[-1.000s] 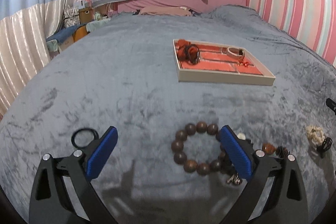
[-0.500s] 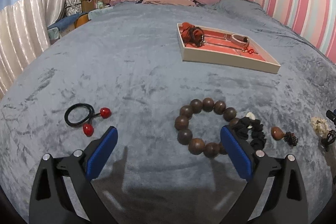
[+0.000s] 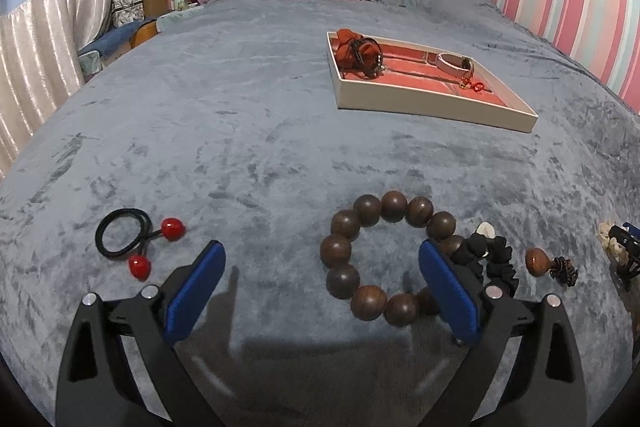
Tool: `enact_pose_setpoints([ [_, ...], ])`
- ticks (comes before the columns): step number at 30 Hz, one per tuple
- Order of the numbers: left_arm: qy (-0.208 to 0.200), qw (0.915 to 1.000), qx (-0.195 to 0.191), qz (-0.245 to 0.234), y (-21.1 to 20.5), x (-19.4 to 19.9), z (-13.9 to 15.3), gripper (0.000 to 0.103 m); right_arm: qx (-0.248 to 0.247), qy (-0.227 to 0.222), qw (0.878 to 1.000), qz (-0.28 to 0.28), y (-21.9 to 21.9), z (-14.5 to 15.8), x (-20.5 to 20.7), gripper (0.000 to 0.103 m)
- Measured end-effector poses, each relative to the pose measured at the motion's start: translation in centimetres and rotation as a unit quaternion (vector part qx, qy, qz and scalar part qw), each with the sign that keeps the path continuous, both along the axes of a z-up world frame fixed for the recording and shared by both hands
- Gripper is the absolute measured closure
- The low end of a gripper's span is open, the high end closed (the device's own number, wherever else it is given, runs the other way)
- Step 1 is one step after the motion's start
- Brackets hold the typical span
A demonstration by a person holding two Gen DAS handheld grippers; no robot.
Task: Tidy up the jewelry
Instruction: 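Grasp the brown bead bracelet with left tool while right tool grasps the cream scrunchie, then carry bead bracelet and cream scrunchie into the tray and open both tools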
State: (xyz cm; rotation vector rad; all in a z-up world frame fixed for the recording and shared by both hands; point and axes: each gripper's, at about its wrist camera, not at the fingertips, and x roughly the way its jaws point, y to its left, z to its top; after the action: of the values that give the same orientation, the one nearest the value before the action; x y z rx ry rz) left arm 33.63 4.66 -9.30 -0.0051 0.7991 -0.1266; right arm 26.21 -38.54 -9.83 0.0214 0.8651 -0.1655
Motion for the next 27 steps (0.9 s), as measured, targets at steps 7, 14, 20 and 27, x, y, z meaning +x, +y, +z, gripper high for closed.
enact_pose_setpoints([
  [7, 0.024, 0.9997, -0.006, -0.008, -0.1, 1.4, -1.0, 0.027, 0.019, 0.0, 1.0, 0.014, 0.3, 0.1, 0.5, 0.074],
  [14, 0.037, 0.9993, -0.002, -0.009, -0.2, 2.7, -1.6, 0.045, 0.028, -0.004, 1.0, 0.015, 0.5, 0.2, 1.2, 0.089],
  [20, 0.039, 0.9992, 0.007, -0.009, -0.4, 3.0, -1.9, 0.059, 0.025, -0.009, 1.0, 0.016, 0.7, 0.3, 1.4, 0.091],
  [27, 0.036, 0.9991, 0.01, -0.017, -0.7, 2.9, -2.0, 0.08, 0.023, -0.016, 0.999, 0.02, 0.9, 0.7, 1.4, 0.092],
])
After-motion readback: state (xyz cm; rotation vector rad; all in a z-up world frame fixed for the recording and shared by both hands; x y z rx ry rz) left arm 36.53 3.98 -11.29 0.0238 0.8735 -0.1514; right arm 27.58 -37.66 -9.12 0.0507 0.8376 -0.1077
